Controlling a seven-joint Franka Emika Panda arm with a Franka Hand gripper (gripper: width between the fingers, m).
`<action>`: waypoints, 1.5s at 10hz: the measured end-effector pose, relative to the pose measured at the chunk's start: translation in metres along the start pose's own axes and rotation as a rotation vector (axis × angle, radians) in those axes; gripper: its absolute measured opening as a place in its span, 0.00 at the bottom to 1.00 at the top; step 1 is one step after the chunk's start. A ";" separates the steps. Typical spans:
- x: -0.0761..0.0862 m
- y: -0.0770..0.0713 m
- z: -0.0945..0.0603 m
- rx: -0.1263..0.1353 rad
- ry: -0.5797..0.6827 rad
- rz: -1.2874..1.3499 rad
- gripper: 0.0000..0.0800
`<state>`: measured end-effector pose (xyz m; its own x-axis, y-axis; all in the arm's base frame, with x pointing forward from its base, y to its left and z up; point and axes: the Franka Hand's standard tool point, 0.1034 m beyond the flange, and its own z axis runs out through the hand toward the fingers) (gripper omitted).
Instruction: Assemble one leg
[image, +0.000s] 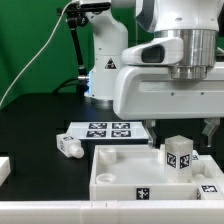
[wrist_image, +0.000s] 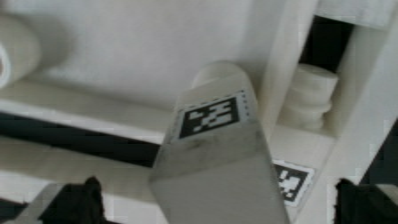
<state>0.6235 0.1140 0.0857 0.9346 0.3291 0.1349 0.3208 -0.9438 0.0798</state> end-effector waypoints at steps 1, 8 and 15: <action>0.000 -0.001 0.000 -0.001 0.000 -0.061 0.81; -0.001 0.000 0.001 -0.007 -0.003 -0.195 0.36; -0.001 -0.001 0.001 0.001 -0.001 0.205 0.36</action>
Offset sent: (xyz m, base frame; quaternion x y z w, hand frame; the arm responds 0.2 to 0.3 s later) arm -0.0042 -0.0007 -0.0017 0.0018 -0.0039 -0.1005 0.9949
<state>0.6226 0.1142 0.0849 0.9805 0.1305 0.1468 0.1245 -0.9910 0.0495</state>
